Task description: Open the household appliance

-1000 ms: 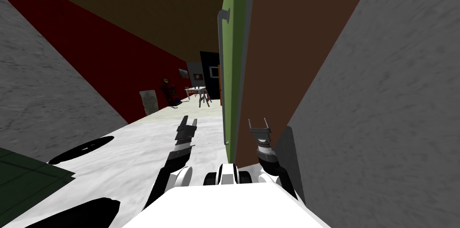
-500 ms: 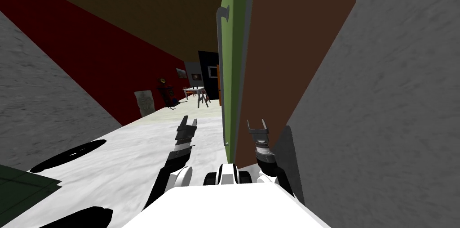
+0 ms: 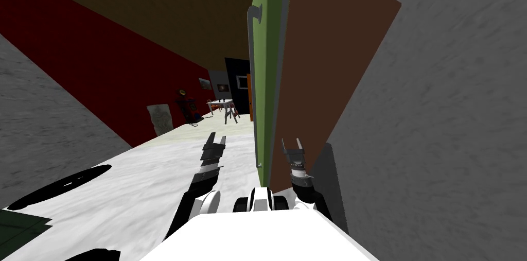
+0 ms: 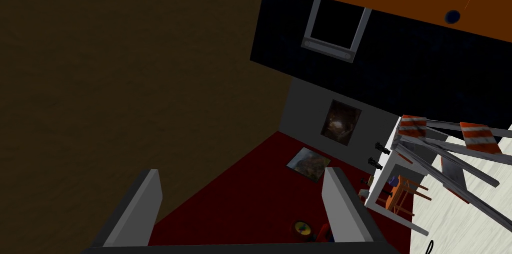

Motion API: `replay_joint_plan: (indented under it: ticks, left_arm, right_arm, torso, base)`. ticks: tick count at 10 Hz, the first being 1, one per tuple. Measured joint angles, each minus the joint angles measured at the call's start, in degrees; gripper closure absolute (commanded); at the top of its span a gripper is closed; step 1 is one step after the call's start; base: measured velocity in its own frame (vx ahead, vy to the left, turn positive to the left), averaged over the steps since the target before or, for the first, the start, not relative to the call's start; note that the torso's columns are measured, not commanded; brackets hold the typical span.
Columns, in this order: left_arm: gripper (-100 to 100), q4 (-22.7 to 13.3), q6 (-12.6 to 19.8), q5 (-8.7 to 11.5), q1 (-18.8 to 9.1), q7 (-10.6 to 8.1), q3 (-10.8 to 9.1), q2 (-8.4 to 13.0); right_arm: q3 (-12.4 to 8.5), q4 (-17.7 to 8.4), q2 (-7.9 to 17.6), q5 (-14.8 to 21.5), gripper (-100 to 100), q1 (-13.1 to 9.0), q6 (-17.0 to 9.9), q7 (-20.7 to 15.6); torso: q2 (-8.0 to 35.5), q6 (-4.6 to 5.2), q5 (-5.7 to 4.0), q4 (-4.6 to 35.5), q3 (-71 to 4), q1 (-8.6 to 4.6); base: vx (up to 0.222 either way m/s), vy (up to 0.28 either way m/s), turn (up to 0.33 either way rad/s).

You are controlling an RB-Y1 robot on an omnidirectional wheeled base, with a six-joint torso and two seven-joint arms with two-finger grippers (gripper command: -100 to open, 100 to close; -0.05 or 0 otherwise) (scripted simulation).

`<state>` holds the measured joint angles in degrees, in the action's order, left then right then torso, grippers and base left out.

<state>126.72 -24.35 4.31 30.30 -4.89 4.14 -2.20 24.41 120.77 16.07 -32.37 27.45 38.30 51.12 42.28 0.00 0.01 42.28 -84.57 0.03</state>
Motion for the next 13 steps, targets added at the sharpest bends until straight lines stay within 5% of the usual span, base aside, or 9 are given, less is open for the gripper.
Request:
replay_joint_plan:
  ticks: [13]
  left_arm:
    - [0,0.00,0.00,0.00,-0.01,0.00,0.00,0.00]
  right_arm:
    - [5.21,-3.73,3.22,-12.66,-100,-4.23,-0.76,20.44]
  torso:
    - [-0.21,-0.18,0.00,-0.11,-0.11,0.14]
  base:
    - [-0.001,0.037,-0.024]
